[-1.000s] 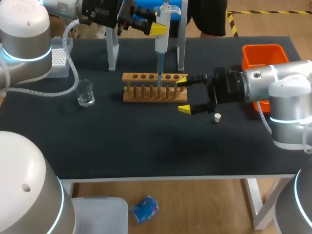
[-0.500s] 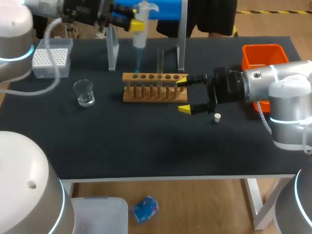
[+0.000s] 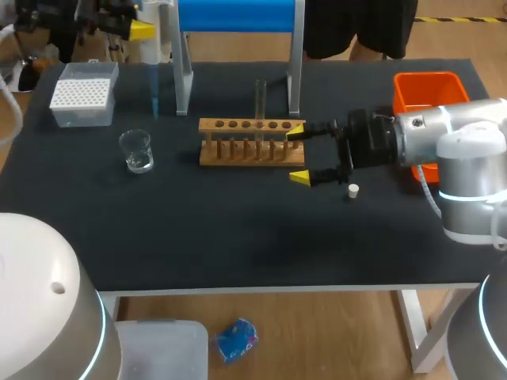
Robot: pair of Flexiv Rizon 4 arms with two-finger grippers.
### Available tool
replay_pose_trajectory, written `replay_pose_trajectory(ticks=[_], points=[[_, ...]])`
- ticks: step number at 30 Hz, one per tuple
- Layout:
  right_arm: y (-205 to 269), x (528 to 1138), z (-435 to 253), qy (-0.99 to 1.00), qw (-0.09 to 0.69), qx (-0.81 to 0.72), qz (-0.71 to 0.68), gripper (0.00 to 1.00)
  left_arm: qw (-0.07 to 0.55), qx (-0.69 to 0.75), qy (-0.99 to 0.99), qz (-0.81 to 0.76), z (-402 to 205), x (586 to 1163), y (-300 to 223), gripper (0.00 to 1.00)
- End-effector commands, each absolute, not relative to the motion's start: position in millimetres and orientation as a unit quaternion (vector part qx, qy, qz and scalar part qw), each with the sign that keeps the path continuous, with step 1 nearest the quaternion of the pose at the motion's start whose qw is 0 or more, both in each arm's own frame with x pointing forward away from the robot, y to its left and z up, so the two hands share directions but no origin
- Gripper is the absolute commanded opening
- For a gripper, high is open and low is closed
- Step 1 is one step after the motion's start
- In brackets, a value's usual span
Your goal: Invert the test tube, pick up the pipette, mount the tip to pipette, aspirate from beaker and dispense into the tube, eject the tip, return the pipette, and cap with the stopper.
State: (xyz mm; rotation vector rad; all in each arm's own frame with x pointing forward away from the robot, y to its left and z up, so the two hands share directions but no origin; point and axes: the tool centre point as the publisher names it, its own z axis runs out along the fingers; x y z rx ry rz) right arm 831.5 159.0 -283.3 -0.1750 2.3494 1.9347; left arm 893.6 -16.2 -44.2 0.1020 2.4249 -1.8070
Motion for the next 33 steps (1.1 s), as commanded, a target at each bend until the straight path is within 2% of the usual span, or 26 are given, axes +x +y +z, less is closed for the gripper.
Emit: replay_pose_trajectory(ticks=[1, 18, 33], points=[[159.0, 831.1, -283.0, 0.77, 0.047, -0.057, 0.633, 1.0, 0.059, 0.034, 0.792, -0.607, -58.1, 895.7, -2.5, 0.0], [159.0, 831.1, -283.0, 0.77, 0.047, -0.057, 0.633, 1.0, 0.048, -0.002, 0.783, -0.621, -102.1, 902.0, 18.8, 0.0], [159.0, 831.1, -283.0, 0.77, 0.047, -0.057, 0.633, 1.0, 0.052, -0.015, 0.778, -0.626, -110.6, 908.1, 28.6, 0.0]])
